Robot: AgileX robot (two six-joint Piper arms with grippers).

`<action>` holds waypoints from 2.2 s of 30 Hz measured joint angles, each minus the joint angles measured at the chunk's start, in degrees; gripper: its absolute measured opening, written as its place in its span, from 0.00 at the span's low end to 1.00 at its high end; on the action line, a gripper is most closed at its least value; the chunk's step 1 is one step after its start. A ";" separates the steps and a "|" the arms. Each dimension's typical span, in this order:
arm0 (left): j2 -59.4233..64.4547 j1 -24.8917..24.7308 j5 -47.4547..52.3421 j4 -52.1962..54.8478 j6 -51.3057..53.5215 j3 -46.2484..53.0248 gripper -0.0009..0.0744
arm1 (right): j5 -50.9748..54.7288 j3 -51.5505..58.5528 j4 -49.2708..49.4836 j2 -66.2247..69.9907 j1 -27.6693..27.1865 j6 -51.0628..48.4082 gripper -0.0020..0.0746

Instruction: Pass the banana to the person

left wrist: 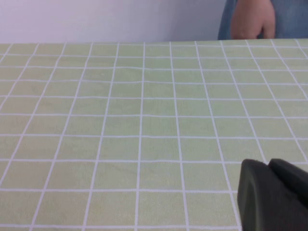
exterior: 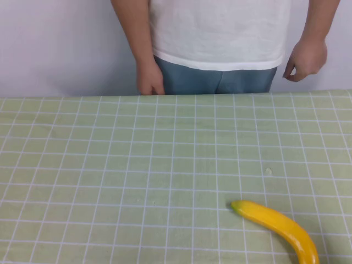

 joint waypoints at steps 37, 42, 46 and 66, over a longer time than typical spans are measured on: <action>0.00 0.00 0.00 0.00 0.00 0.00 0.01 | 0.00 0.00 -0.18 0.00 0.00 0.00 0.02; 0.00 0.00 0.00 0.00 0.00 0.00 0.01 | 0.00 0.00 -0.18 0.00 0.00 0.00 0.02; 0.00 0.00 0.00 0.00 0.00 0.00 0.01 | 0.00 0.00 -0.18 0.00 0.00 0.00 0.02; 0.00 0.00 0.00 0.00 0.00 0.00 0.01 | -1.84 0.00 -0.19 0.00 0.00 0.00 0.02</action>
